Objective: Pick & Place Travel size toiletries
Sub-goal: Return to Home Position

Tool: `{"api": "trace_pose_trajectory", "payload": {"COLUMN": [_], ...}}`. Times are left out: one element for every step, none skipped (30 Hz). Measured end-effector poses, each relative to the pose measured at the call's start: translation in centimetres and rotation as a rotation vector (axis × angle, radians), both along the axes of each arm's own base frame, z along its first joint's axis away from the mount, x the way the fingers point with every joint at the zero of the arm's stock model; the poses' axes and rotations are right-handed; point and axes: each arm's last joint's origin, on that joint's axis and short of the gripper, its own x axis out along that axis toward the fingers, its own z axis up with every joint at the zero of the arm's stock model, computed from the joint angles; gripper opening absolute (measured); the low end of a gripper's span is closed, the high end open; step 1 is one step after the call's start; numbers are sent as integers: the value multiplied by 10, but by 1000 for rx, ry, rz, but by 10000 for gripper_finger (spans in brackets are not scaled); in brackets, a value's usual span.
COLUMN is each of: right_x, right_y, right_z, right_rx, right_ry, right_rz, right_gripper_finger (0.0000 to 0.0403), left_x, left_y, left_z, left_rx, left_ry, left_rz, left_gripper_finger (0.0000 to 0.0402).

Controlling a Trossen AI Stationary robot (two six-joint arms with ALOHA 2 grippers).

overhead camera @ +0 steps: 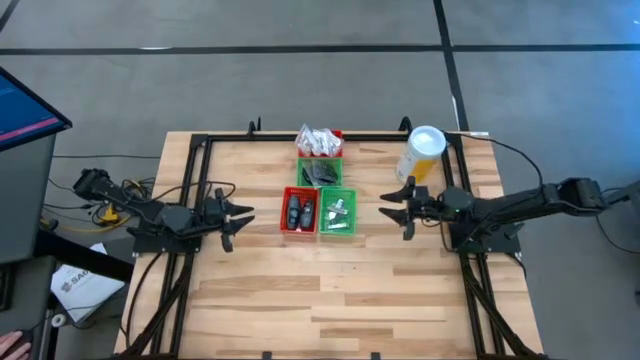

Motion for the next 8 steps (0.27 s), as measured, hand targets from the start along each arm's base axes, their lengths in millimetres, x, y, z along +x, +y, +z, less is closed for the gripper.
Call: {"api": "trace_pose_trajectory", "payload": {"right_x": [-5, -8, -12, -16, -18, -19, -20, -21], "right_y": [-1, -1, -1, -1, -1, -1, 0, 0], "right_z": [-4, -6, -9, -11, -13, -14, -14, -14], "right_rx": [6, 12, 16, 18, 18, 15, 15, 13], "right_ry": [-2, -6, -16, -21, -23, -14, -8, -5], "right_rz": [-4, -7, -9, -8, -8, -8, -7, -7], "right_gripper_finger": [177, 176, 176, 176, 176, 177, 177, 178], "left_x": [0, 0, 0, 0, 0, 0, 0, 0], "left_y": [0, 0, 0, 0, 0, 0, 0, 0], "left_z": [-1, -2, -2, -3, -4, -5, -6, -6], "left_rx": [-3, -3, -3, -1, 2, 7, 10, 10], "left_ry": [3, 4, 4, 4, 4, 10, 15, 15], "left_rz": [0, 0, 0, 0, 0, -1, 0, 0], "left_gripper_finger": [113, 113, 113, 113, 113, 113, 113, 113]}}
